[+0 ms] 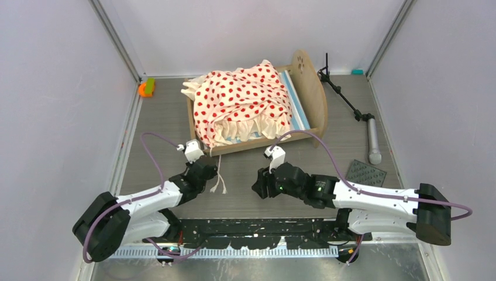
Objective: Set up the pet bed
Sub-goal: Tie the ropes to the bed frame.
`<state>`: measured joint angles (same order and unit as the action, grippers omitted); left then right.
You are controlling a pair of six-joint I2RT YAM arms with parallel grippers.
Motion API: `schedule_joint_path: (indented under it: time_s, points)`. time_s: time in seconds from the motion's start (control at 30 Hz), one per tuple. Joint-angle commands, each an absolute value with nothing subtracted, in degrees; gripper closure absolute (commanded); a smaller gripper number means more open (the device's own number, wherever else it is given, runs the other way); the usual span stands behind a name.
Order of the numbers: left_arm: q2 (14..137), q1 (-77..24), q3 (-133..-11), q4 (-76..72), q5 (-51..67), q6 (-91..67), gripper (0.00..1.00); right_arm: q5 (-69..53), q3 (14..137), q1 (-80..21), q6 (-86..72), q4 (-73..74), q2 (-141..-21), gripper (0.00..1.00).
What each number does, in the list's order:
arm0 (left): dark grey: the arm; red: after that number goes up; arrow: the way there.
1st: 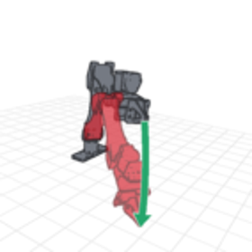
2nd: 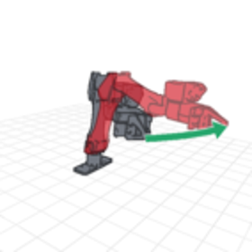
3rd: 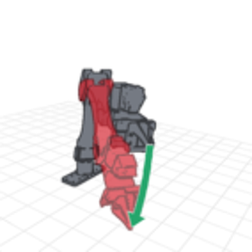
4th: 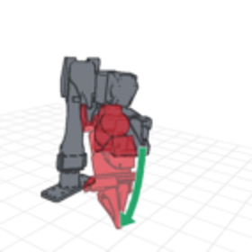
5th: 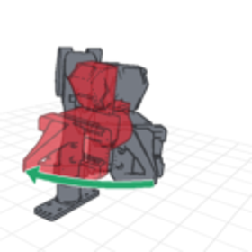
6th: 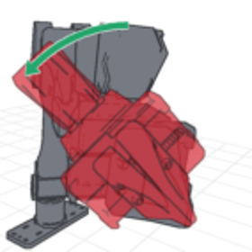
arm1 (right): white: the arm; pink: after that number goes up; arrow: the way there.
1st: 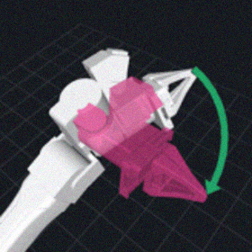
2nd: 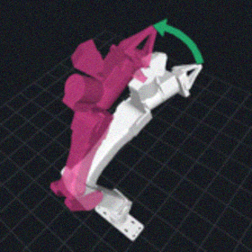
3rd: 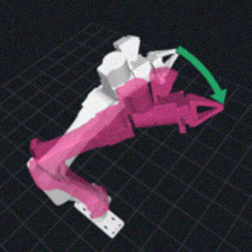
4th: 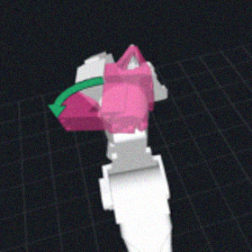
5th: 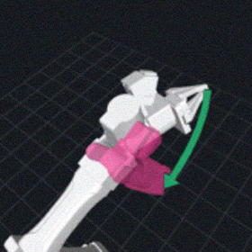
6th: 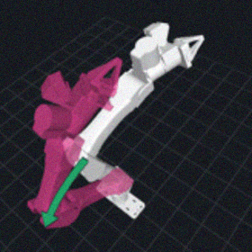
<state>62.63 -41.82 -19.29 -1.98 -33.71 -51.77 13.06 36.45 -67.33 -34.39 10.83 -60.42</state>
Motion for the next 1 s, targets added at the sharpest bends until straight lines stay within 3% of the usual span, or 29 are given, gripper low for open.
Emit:
schedule_joint_path:
  time_s: [0.0,0.1,0.23,0.4,0.53,0.6,0.63,0.73,0.97]
  points:
    - [63.7,-41.3,-19.2,-6.2,-34.5,-48.5,0.78,3.7,31.7,-67.2,-25.1,-6.0,-61.0,0.46]
    - [62.7,-41.2,-18.8,-5.6,-34.5,-47.7,0.81,-5.1,28.9,-67.2,-15.7,-14.7,-64.1,0.45]
    - [60.8,-41.0,-17.8,-5.6,-33.8,-46.9,0.82,-9.8,32.9,-67.1,-0.4,-12.1,-69.4,0.44]
    - [59.4,-40.8,-17.3,-5.1,-30.0,-46.1,0.69,-13.5,41.4,-66.8,15.7,-3.7,-76.3,0.44]
    - [55.8,-40.8,-17.2,-2.3,-28.1,-46.2,0.52,-17.8,46.4,-65.2,18.9,-0.5,-80.1,0.45]
    - [52.9,-40.8,-17.2,-0.3,-27.6,-46.5,0.48,-18.1,46.2,-65.1,15.9,-6.1,-81.8,0.46]
    - [51.0,-40.8,-17.4,2.3,-27.3,-46.6,0.47,-16.5,45.7,-65.1,12.5,-10.4,-83.0,0.49]
    - [44.2,-40.8,-18.7,9.6,-27.1,-47.3,0.47,-9.1,46.0,-65.1,-0.6,-19.6,-87.3,0.78]
    - [24.9,-40.8,-24.3,30.8,-30.2,-49.1,0.49,-0.4,44.6,-68.9,-18.8,-31.3,-93.9,0.98]
